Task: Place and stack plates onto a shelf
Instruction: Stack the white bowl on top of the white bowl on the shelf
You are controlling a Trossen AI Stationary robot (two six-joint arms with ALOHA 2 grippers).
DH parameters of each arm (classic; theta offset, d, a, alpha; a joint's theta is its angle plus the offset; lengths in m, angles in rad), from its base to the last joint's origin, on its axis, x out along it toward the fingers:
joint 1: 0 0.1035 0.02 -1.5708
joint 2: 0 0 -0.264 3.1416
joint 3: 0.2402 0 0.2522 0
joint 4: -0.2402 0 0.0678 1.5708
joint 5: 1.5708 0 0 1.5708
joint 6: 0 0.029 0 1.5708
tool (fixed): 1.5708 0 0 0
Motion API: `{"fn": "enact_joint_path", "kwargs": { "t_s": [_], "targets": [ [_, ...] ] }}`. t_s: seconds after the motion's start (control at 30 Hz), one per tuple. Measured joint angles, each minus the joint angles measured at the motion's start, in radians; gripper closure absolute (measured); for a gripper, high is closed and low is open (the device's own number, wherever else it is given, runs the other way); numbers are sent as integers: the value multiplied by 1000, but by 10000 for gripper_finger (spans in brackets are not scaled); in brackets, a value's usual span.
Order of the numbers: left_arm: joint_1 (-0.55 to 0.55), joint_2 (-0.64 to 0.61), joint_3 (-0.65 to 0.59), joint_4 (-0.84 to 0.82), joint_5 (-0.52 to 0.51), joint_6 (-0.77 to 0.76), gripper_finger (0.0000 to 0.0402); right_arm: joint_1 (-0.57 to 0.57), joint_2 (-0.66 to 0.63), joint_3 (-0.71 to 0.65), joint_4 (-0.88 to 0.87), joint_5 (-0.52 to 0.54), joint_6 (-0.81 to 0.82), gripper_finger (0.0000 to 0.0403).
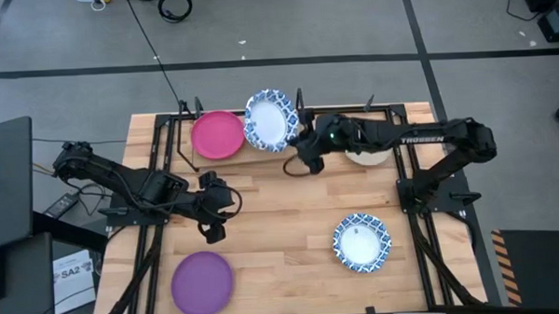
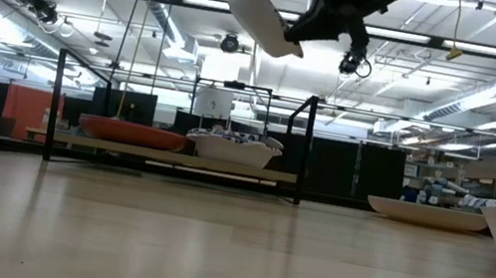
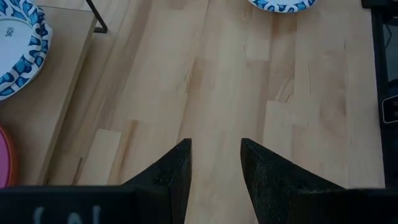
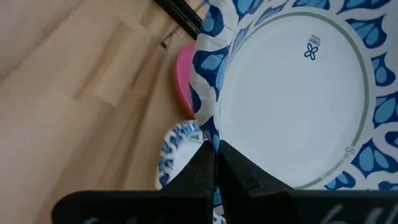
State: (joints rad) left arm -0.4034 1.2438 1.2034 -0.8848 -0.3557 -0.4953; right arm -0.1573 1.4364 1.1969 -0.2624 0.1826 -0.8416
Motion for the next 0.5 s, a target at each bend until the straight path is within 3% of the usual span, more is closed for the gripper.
{"fn": "enact_joint_path", "kwargs": {
  "t_s": [0.5],
  "targets": [
    [0,0,0,1,0,0,259,-220,0,2,108,-277,-99,390]
  ]
}}
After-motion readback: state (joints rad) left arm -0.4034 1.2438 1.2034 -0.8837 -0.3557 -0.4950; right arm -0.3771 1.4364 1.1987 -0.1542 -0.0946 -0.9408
